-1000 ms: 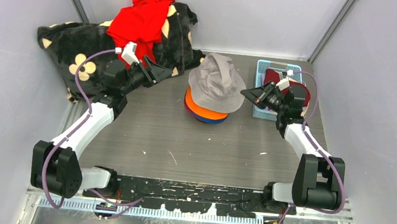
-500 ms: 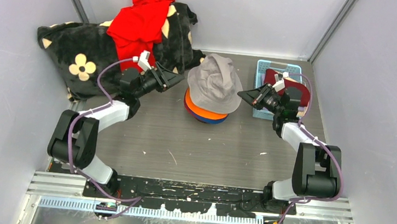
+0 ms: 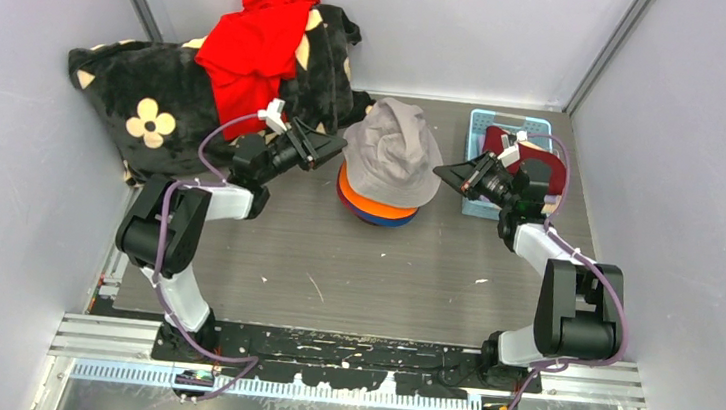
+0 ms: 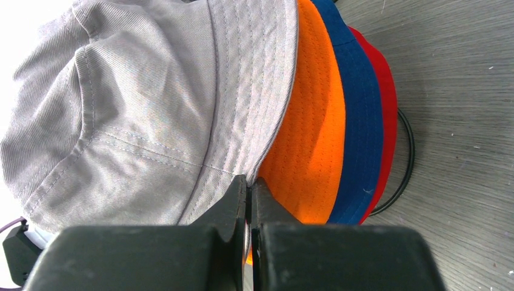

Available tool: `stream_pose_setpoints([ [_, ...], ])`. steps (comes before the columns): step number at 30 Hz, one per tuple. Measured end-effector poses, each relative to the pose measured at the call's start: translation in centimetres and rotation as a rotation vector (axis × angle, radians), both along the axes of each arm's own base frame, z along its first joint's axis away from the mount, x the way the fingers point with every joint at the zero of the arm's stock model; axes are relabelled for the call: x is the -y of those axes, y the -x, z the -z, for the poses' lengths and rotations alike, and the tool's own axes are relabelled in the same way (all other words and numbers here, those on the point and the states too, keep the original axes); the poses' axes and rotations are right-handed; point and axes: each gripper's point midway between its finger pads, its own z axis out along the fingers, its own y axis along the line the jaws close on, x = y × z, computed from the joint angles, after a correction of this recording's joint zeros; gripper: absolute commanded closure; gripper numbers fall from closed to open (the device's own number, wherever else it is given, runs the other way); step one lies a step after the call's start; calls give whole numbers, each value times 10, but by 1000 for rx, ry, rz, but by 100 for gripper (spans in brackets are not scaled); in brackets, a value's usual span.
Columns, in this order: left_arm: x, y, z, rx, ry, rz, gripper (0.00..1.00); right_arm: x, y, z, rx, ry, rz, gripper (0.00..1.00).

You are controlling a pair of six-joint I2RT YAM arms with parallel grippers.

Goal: Stack the hats

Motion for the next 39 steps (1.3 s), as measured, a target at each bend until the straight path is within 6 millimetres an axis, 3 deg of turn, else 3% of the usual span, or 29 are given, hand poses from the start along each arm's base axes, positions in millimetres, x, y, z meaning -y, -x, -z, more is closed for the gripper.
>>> stream_pose_setpoints([
  [10, 16, -7, -15, 56, 79, 37, 53, -1, 0, 0, -3, -5, -5, 99],
  [12, 20, -8, -12, 53, 96, 48, 63, -1, 0, 1, -5, -6, -5, 99],
  [17, 23, -8, -10, 41, 126, 59, 99, -1, 0, 1, -5, -6, -7, 99],
  [22, 22, -5, -12, 53, 135, 55, 100, -1, 0, 2, -6, -5, -6, 99],
  [32, 4, 25, 29, -13, 96, 28, 100, 3, -8, 25, -39, 42, 27, 99],
  [39, -4, 18, 41, -10, 92, 8, 100, 0, -13, 36, -47, 41, 22, 99],
])
